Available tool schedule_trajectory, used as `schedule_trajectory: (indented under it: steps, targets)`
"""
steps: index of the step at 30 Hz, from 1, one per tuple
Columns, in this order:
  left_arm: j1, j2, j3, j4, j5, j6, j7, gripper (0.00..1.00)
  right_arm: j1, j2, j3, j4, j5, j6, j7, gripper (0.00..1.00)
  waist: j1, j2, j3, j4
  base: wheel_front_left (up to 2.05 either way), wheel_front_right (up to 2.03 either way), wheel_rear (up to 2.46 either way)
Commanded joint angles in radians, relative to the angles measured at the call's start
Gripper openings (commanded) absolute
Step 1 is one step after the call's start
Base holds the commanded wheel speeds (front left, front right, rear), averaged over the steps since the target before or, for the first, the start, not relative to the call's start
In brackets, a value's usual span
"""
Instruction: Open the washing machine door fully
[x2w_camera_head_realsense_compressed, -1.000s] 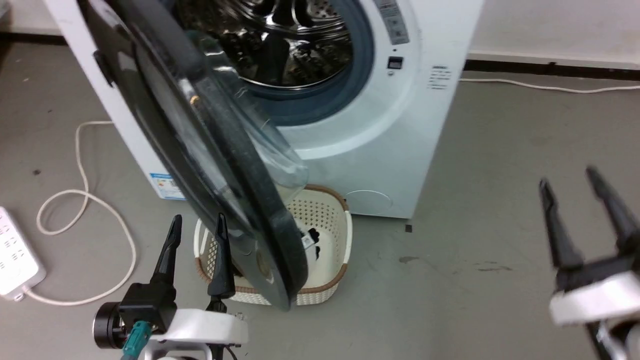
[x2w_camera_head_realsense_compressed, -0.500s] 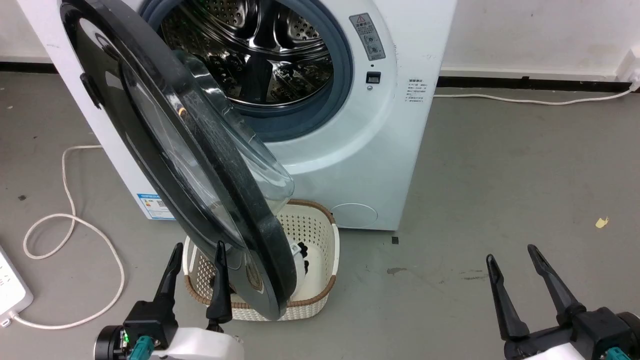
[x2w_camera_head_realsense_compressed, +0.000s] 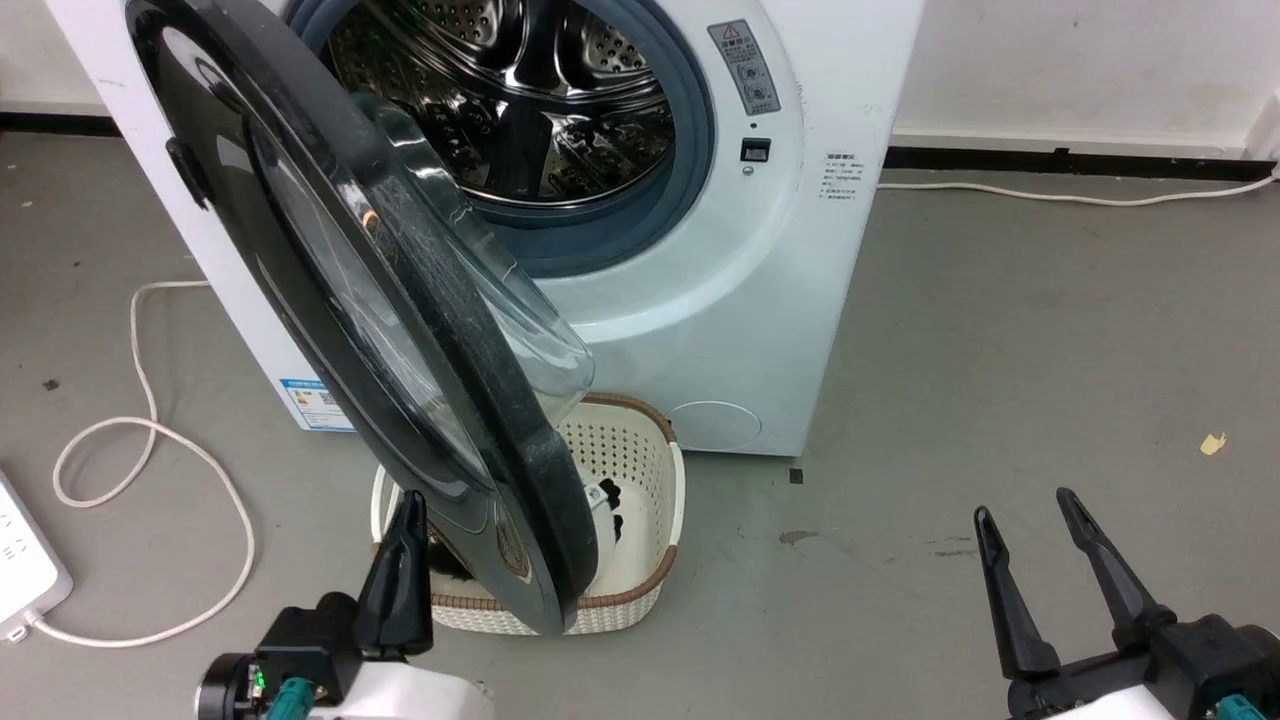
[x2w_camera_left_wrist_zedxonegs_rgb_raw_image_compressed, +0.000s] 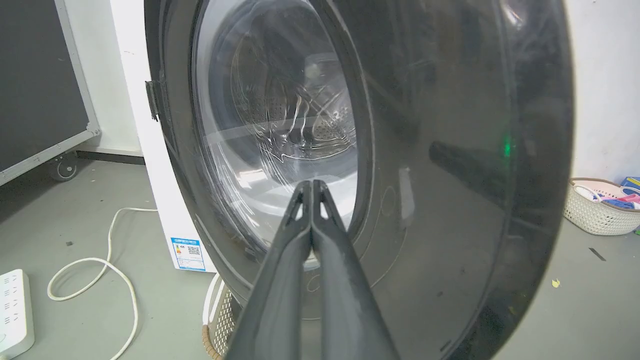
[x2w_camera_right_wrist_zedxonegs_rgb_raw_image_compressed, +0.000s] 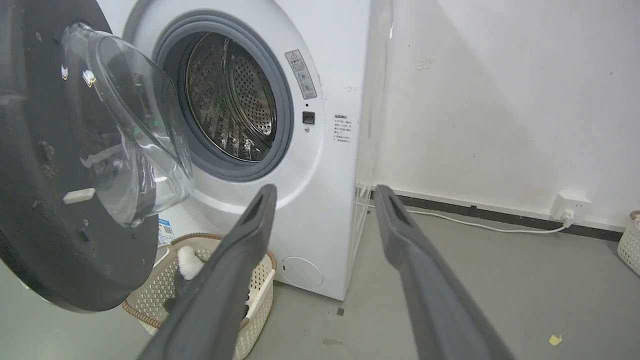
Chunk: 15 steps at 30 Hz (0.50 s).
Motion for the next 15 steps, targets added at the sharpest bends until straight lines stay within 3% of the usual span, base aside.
schedule_trajectory:
  steps: [1,5,11,15]
  targets:
    - [0.005,0.001,0.001,-0.008,0.005,0.002,-0.006,0.0,-0.001,0.006,0.001,-0.006,0.007,-0.001,-0.005,1.0,0.0,0.0,0.0,0.0,0.0,0.0,0.0]
    - [-0.013,0.001,0.032,-0.062,-0.019,0.012,-0.006,0.0,-0.004,0.006,0.004,-0.009,0.011,-0.001,-0.005,1.0,0.0,0.0,0.004,0.001,0.0,0.0,0.0]
    - [-0.073,0.001,0.118,-0.202,-0.102,0.06,-0.006,0.0,-0.011,0.006,0.003,-0.009,0.015,-0.001,-0.005,1.0,0.0,0.0,0.003,-0.005,0.0,0.0,0.0]
    - [-0.137,0.001,0.152,-0.322,-0.1,0.063,-0.006,0.0,-0.013,0.006,0.0,-0.007,0.016,-0.001,-0.005,1.0,0.0,0.0,0.002,-0.012,0.0,0.0,0.0]
